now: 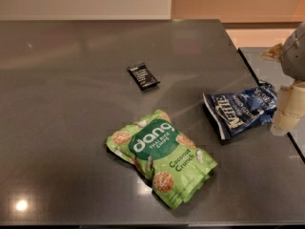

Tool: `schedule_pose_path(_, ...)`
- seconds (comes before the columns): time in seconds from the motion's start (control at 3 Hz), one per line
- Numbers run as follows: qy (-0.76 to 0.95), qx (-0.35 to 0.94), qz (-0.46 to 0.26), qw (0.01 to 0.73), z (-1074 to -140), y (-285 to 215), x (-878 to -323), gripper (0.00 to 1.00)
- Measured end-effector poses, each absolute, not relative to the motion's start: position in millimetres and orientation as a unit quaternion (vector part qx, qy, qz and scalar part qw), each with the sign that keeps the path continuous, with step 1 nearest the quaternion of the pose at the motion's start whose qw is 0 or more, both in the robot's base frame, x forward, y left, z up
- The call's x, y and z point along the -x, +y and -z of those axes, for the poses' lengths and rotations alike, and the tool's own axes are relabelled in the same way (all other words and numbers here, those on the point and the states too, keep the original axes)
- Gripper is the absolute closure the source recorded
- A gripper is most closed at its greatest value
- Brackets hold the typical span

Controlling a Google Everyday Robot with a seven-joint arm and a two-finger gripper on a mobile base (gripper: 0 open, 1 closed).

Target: Move blue chip bag near green rice chip bag

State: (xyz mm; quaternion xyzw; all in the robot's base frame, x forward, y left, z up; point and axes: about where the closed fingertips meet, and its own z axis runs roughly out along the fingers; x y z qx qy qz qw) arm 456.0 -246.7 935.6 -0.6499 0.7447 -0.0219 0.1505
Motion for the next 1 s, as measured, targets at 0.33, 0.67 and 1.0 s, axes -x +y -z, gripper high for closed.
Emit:
schedule_pose_path(0.33,0.730,0.667,0.007,0.148,-918,-258,-467,0.00)
schedule_pose_path(0.67,0.723,0.677,-0.005,0.141,-899,-266,-480,0.00)
schedule_pose_path(1.0,0.720,0.682,-0.007,0.132,-884,-275,-492,0.00)
